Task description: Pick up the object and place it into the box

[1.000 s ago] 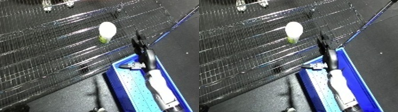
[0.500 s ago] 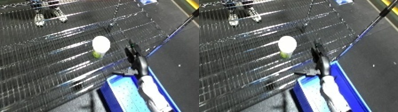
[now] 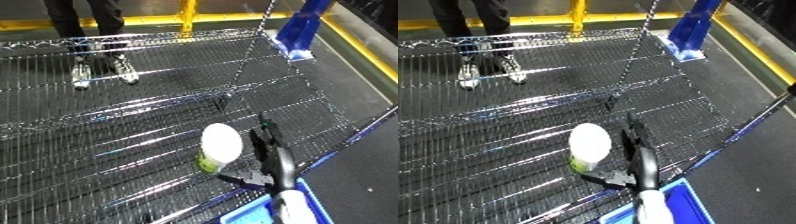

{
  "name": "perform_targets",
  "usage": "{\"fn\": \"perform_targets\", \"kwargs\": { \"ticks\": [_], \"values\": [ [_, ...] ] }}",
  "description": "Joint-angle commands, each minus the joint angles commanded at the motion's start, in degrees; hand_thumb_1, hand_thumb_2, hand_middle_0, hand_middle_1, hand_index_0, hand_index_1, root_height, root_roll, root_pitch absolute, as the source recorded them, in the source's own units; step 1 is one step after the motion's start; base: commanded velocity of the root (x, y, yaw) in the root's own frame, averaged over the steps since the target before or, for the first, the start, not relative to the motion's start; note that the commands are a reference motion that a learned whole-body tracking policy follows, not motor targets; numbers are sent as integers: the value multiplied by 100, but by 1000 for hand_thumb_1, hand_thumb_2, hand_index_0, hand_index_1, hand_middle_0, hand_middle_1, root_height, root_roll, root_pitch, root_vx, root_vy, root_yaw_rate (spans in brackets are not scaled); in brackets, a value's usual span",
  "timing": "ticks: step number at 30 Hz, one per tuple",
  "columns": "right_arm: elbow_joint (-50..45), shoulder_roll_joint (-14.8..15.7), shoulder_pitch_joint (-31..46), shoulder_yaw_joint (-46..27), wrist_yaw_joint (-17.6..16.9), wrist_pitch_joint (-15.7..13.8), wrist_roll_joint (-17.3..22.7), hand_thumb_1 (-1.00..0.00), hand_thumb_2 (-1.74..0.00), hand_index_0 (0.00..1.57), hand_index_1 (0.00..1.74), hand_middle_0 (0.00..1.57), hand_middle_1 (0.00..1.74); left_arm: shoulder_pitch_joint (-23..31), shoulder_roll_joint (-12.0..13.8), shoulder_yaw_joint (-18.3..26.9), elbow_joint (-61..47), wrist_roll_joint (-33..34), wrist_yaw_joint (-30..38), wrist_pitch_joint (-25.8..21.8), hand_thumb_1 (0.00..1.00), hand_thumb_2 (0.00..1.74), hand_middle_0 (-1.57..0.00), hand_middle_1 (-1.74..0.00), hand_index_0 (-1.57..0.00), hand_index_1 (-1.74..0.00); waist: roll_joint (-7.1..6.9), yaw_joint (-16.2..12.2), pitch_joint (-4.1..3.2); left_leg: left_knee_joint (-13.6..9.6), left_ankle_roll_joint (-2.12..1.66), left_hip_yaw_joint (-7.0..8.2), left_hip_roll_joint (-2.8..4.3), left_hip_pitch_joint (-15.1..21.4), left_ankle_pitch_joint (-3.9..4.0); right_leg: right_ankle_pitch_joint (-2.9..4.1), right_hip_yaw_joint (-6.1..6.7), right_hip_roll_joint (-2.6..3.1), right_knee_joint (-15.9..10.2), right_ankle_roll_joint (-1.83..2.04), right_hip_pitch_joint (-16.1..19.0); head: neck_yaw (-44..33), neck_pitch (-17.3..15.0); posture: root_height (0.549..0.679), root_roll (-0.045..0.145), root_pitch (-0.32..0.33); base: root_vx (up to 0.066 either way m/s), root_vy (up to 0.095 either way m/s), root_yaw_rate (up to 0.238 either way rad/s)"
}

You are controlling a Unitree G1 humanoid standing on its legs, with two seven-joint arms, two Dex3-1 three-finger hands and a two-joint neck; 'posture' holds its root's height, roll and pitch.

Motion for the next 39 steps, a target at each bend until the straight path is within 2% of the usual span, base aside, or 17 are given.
{"fn": "perform_targets", "kwargs": {
  "ticks": [6,10,11,12,15,16,18,19,20,21,27,31,35,39],
  "values": [
    [198,45,-379,217,-67,128,-61,0,0,0,0,0,0,-271,13,-49,-5,-54,100,-3,1000,1740,-1570,-1740,-1570,-1740,69,68,0,87,32,-22,-43,-412,5,-24,-40,2,166,16,-439,-68,110,591,44,180,-70,-1,30],
    [354,100,-572,372,-21,212,-1,-200,-348,314,348,314,348,-401,13,-74,30,-80,167,-8,1000,1740,-1570,-1740,-1570,-1740,92,112,0,114,36,-22,-72,-576,12,-36,-64,7,210,16,-584,-83,152,589,42,199,-46,5,35],
    [354,100,-572,372,-21,212,-1,-200,-348,314,348,314,348,-401,13,-74,30,-80,167,-8,1000,1740,-1570,-1740,-1570,-1740,92,112,0,114,36,-22,-72,-576,12,-36,-64,7,210,16,-584,-83,152,589,42,199,-42,2,42],
    [447,117,-657,447,30,207,59,-300,-522,471,522,471,522,-455,23,-81,50,-100,185,-8,1000,1740,-1570,-1740,-1570,-1740,103,131,0,108,32,-23,-80,-626,24,-34,-80,4,213,18,-626,-69,165,589,41,206,-44,0,47],
    [583,138,-763,537,43,143,130,-450,-783,706,783,706,783,-526,44,-106,83,-131,201,-19,1000,1740,-1570,-1740,-1570,-1740,114,149,0,89,23,-24,-90,-669,44,-23,-105,1,199,16,-657,-50,216,589,40,213,-36,0,36],
    [583,138,-763,537,43,143,130,-450,-783,706,783,706,783,-526,44,-106,83,-131,201,-19,1000,1740,-1570,-1740,-1570,-1740,114,149,0,89,23,-24,-90,-669,44,-23,-105,1,199,16,-657,-50,216,589,40,213,-34,1,31],
    [681,145,-825,573,-2,89,161,-550,-957,864,957,864,957,-559,59,-124,116,-150,194,-36,1000,1740,-1570,-1740,-1570,-1740,118,159,0,74,16,-25,-94,-678,56,-13,-123,-3,182,12,-659,-41,250,589,39,214,-29,1,24],
    [769,136,-890,593,-69,48,183,-650,-1131,1020,1131,1020,1131,-578,73,-140,137,-173,185,-54,1000,1740,-1570,-1740,-1570,-1740,120,168,0,59,9,-27,-98,-685,67,0,-140,-8,160,9,-657,-15,277,589,39,216,-35,-3,19],
    [769,136,-890,593,-69,48,183,-650,-1131,1020,1131,1020,1131,-578,73,-140,137,-173,185,-54,1000,1740,-1570,-1740,-1570,-1740,120,168,0,59,9,-27,-98,-685,67,0,-140,-8,160,9,-657,-15,277,589,39,216,-35,-3,19],
    [830,115,-943,601,-142,28,195,-700,-1218,1099,1218,1099,1218,-585,91,-151,138,-202,180,-61,1000,1740,-1570,-1740,-1570,-1740,123,175,0,47,4,-27,-102,-691,77,14,-151,-11,140,4,-658,2,334,589,38,218,-35,-7,15],
    [858,72,-993,557,-257,28,278,-700,-1218,1099,1218,1099,1218,-536,105,-135,135,-227,121,-82,1000,1740,-1570,-1740,-1570,-1740,119,180,0,10,9,-37,-105,-682,95,41,-162,-2,92,-14,-651,-25,299,590,37,219,-33,0,0],
    [844,75,-900,526,-258,-87,245,-700,-1218,1099,1218,1099,1218,-448,107,-112,136,-234,96,-144,1000,1740,-1570,-1740,-1570,-1740,100,165,0,-121,13,-42,-84,-536,139,87,-164,22,-22,-23,-530,-80,230,595,36,211,-28,14,-25],
    [632,35,-678,458,-224,-272,198,-700,-1218,1099,1218,1099,1218,-271,131,-46,153,-242,42,-243,1000,1740,-1570,-1740,-1570,-1740,55,119,0,-360,-14,-51,-41,-232,211,141,-163,40,-241,-13,-240,-91,85,603,36,194,-16,24,-52],
    [-4,-35,-224,243,-297,-360,29,-700,-1218,1099,1218,1099,1218,51,155,58,99,-209,-39,-346,1000,1740,-1570,-1740,-1570,-1740,-20,39,0,-609,-46,-46,13,103,270,196,-151,53,-495,-3,107,35,-60,611,38,173,-20,22,-54]
  ]
}}
